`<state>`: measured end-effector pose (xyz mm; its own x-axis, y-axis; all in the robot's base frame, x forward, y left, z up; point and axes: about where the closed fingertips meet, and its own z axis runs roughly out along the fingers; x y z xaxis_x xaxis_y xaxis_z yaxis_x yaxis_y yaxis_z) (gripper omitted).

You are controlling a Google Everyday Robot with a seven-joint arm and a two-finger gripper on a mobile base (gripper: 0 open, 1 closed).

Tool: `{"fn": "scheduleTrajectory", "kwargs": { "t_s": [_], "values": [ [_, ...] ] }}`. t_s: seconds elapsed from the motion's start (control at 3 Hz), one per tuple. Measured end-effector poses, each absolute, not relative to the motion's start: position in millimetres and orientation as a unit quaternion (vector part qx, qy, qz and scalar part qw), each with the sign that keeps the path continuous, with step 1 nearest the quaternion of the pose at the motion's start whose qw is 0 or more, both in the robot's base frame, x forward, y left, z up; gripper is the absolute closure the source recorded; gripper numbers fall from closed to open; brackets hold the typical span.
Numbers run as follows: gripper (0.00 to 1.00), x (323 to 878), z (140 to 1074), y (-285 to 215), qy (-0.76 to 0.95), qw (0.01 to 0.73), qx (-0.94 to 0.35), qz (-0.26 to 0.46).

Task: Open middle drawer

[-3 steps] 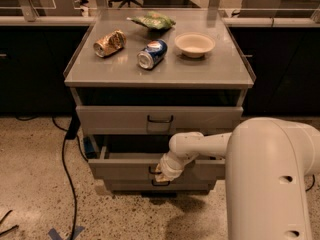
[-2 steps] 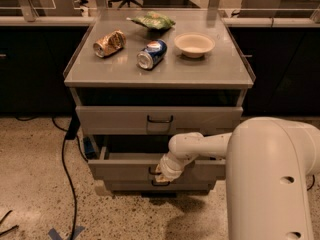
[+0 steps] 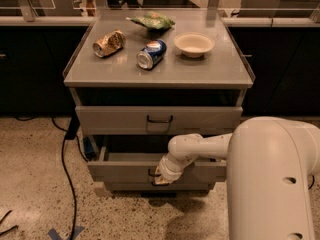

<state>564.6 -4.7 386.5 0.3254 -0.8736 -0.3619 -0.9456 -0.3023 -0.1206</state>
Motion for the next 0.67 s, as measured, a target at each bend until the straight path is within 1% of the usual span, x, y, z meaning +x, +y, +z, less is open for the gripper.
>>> {"fn": "scheduleTrajectory", "kwargs": {
  "t_s": [0.67],
  "values": [
    [1.00, 559.9, 387.0, -3.5, 0.570, 0.156, -0.799, 0.115]
  ]
}}
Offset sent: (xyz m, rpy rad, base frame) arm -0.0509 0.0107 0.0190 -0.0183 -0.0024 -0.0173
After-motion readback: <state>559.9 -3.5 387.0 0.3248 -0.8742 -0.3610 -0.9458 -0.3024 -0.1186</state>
